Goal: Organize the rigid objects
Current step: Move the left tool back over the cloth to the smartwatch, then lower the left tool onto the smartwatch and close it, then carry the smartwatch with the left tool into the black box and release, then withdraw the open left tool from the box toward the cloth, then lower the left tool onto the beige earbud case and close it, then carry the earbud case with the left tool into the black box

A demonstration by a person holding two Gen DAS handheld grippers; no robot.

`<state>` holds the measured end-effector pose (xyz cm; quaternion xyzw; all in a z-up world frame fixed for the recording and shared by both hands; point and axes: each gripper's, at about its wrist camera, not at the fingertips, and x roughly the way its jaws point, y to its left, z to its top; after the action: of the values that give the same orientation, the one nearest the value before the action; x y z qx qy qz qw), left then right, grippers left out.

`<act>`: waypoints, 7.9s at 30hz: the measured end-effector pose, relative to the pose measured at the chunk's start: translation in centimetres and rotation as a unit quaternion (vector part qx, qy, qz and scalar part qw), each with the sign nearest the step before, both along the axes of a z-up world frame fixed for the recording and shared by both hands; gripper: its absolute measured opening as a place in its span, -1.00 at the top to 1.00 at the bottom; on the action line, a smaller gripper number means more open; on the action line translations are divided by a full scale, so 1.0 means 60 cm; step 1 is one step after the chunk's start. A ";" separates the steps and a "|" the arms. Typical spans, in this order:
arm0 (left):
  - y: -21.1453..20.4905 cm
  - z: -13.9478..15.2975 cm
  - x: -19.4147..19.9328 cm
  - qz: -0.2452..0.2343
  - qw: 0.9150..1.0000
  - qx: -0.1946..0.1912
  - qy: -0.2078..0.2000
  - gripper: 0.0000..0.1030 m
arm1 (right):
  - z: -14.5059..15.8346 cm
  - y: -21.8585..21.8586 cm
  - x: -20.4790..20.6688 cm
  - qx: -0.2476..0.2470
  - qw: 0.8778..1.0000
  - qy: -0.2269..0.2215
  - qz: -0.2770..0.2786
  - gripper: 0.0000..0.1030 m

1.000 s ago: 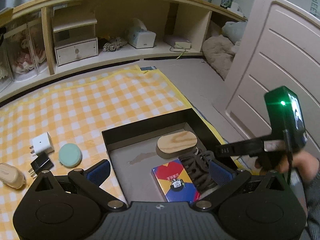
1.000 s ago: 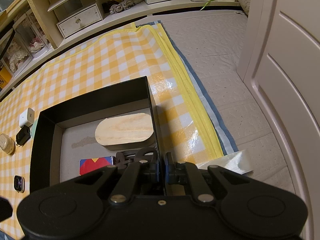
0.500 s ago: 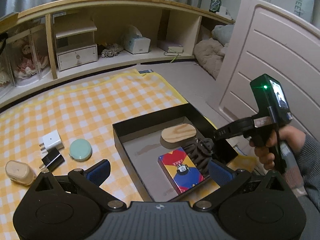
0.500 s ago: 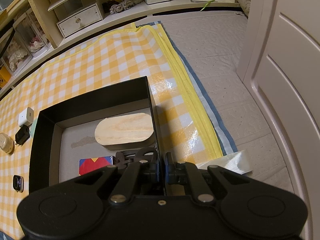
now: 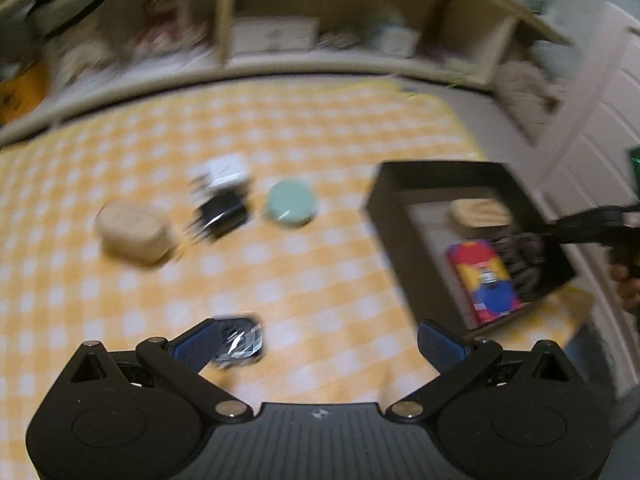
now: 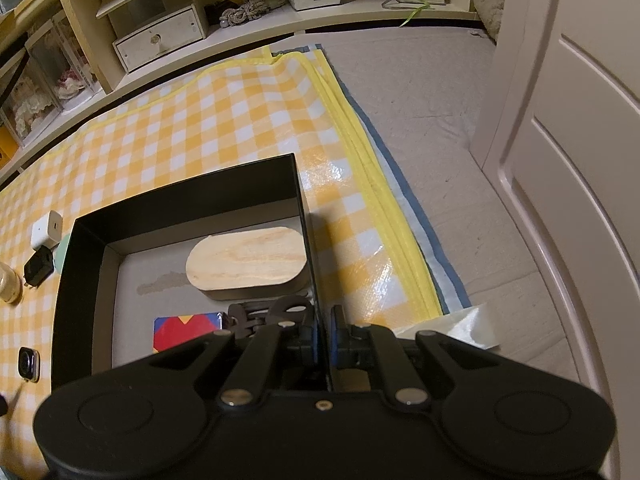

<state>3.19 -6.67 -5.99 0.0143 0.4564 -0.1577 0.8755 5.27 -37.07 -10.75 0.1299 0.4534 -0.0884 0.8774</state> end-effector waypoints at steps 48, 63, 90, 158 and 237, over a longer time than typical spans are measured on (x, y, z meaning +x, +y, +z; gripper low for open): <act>0.014 -0.092 0.071 -0.179 0.973 0.144 -0.025 -0.53 | -0.006 -0.001 0.004 -0.003 1.000 -0.003 -0.004 0.76; 0.027 -0.086 0.082 -0.151 0.983 0.092 0.056 -0.16 | -0.009 -0.001 0.004 -0.005 1.000 -0.002 -0.005 0.76; -0.077 0.006 0.083 -0.173 0.983 0.024 -0.056 0.08 | -0.008 0.011 0.007 -0.018 1.000 0.005 0.008 0.90; -0.189 0.086 -0.013 -0.240 0.967 -0.021 -0.076 -1.00 | -0.008 0.006 0.006 -0.010 1.000 0.003 0.009 0.90; -0.168 0.052 0.107 -0.362 0.915 0.060 -0.168 -0.50 | -0.011 0.005 0.005 -0.020 1.000 0.006 0.012 0.89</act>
<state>9.63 -16.72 -2.88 0.2569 0.2745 -0.4312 0.8202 5.57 -36.80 -11.40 0.1062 0.4586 -0.0878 0.8779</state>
